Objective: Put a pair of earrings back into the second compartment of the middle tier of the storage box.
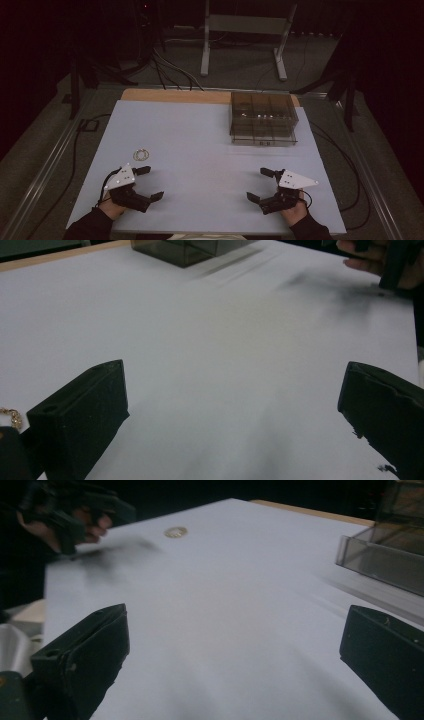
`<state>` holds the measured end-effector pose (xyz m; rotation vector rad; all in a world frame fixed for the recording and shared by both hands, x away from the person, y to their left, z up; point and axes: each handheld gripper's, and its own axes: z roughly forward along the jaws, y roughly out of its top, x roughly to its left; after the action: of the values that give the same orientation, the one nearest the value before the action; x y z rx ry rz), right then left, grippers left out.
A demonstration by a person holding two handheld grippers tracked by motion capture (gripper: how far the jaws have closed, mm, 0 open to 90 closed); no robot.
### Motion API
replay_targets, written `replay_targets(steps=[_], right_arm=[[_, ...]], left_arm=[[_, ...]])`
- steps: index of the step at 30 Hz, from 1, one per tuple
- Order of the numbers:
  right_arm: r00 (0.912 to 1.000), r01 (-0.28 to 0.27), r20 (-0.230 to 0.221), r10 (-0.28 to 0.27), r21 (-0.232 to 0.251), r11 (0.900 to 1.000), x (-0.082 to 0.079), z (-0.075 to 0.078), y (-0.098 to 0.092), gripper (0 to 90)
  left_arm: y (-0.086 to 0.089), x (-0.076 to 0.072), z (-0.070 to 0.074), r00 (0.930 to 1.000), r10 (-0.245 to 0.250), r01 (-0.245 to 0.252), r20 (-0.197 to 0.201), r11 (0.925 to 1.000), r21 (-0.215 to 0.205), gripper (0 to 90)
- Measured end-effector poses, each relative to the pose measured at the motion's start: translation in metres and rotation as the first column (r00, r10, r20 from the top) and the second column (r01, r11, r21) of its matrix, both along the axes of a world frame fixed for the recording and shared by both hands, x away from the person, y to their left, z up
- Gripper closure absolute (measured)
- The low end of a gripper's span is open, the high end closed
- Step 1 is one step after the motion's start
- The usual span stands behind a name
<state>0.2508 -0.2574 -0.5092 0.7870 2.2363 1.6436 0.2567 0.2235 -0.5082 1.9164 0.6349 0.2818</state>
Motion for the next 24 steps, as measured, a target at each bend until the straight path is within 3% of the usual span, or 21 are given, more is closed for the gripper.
replay_targets(steps=[15,20,24], right_arm=[[0.9990,0.041,-0.015,-0.041,0.033,0.999,0.002,-0.002,-0.012,0.0],[0.9983,0.058,0.003,-0.058,0.038,0.998,-0.001,0.000,-0.015,0.0],[0.9988,0.048,-0.006,-0.048,0.028,0.998,0.000,0.000,-0.011,0.0]], left_arm=[[-0.005,0.002,0.001,0.9998,-0.017,0.017,0.007,0.9998,-0.011,0.6],[-0.007,0.004,0.001,0.9993,-0.029,0.028,0.023,0.9993,0.023,0.6],[-0.008,0.001,0.002,0.9993,-0.039,0.038,0.002,0.9991,0.016,0.6]])
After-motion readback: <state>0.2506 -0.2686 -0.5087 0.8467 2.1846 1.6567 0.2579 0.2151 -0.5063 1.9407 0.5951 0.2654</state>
